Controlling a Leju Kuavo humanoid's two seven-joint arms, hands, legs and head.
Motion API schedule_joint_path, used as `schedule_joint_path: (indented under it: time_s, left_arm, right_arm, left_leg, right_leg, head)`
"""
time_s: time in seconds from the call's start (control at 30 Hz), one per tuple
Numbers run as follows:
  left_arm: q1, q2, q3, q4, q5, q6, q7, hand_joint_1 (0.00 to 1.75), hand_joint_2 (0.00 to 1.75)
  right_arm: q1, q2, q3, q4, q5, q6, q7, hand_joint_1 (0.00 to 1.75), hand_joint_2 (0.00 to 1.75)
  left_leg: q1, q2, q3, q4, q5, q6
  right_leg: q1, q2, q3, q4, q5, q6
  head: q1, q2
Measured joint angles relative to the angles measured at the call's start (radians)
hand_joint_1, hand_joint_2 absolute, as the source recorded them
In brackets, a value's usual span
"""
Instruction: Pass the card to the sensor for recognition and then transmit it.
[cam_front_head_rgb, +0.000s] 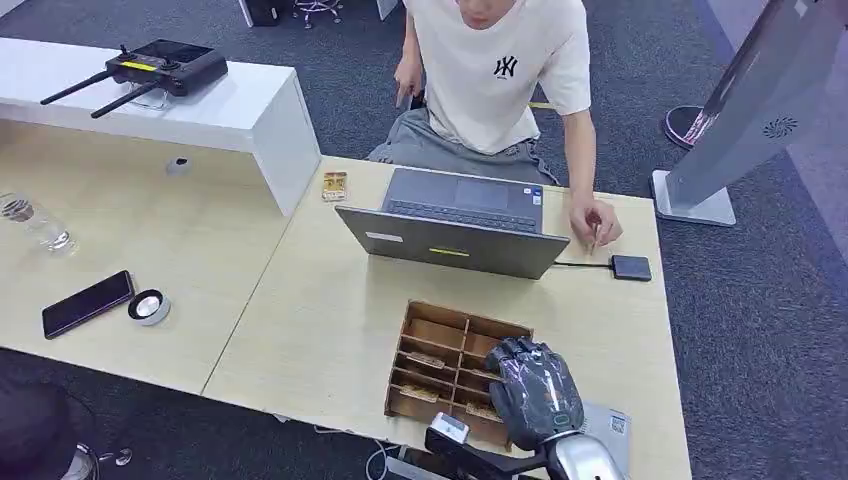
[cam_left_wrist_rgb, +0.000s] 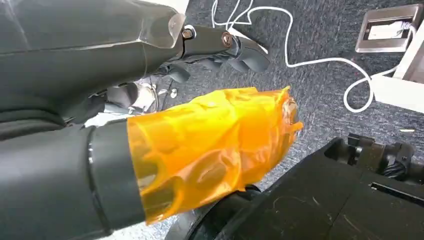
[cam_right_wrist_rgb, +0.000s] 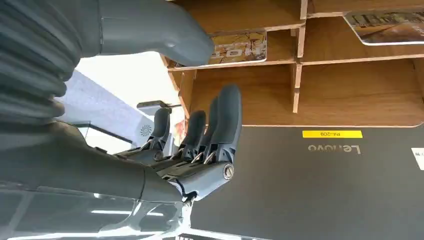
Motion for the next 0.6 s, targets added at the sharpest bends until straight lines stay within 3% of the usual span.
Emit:
schedule_joint_path:
  time_s: [0.43,0.47,0.6]
  left_arm:
    - [-0.007,-0.005,0.0,0.0,-0.009,-0.006,-0.002,0.0,0.0]
    - [-0.007,-0.006,0.0,0.0,-0.009,-0.006,-0.002,0.0,0.0]
    - [-0.008,-0.007,0.0,0.001,-0.014,-0.007,-0.006,0.0,0.0]
  right_arm:
    - [0.0,0.0,0.0,0.0,-0.006,0.015,0.003,0.98,1.75]
    - [0.0,0.0,0.0,0.0,-0.008,0.017,0.005,1.08,1.75]
    - [-0.001,0.0,0.0,0.0,-0.008,0.019,0.006,1.01,1.75]
  left_leg:
    - [0.0,0.0,0.0,0.0,0.0,0.0]
    - [0.0,0.0,0.0,0.0,0.0,0.0]
    - [0.0,0.0,0.0,0.0,0.0,0.0]
  right_leg:
    - [0.0,0.0,0.0,0.0,0.0,0.0]
    - [0.0,0.0,0.0,0.0,0.0,0.0]
    - [0.0,0.0,0.0,0.0,0.0,0.0]
  head:
    - [0.0,0.0]
    - [0.0,0.0]
    - [0.0,0.0]
